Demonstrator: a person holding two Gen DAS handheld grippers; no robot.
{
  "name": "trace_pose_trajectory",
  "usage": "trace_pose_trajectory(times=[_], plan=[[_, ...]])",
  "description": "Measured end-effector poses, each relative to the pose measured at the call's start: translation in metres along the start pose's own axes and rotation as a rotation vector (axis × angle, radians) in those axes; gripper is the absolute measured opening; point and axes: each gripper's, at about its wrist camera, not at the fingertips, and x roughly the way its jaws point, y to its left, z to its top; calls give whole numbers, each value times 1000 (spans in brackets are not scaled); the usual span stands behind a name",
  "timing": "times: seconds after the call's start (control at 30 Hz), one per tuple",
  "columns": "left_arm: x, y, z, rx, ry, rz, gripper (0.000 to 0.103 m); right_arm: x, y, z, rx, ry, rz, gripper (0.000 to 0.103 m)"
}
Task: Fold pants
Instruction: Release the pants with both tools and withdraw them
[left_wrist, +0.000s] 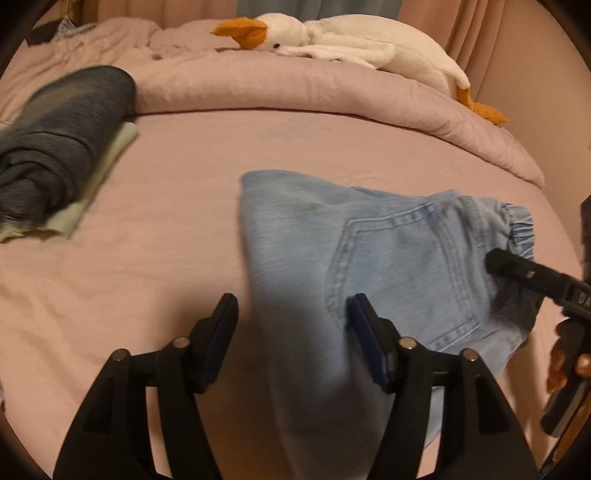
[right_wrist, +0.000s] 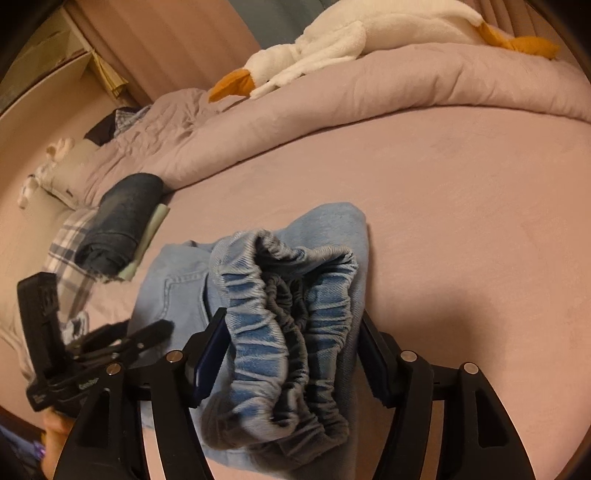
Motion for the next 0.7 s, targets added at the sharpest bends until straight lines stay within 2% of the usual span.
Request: trace_pose_trajectory(times=[0.23, 0.4, 0.47, 0.57, 0.63, 0.7], plan=[[-11, 8, -17, 23, -13, 65, 67, -33, 2, -11, -51, -76, -46, 68], [3, 10, -24, 0, 21, 83, 68, -17, 5, -20, -117, 1, -147, 69], [4, 12, -23, -8, 23, 92, 75, -9, 4, -22, -130, 24, -177, 69], [6, 14, -22, -14, 31, 117, 83, 0, -6, -23, -99, 53, -182, 73], [6, 14, -22, -20, 35, 124, 84, 1, -10, -25, -82, 50, -178, 78], [5, 12, -22, -21, 39, 139, 84, -2, -13, -26, -57, 49, -170, 78]])
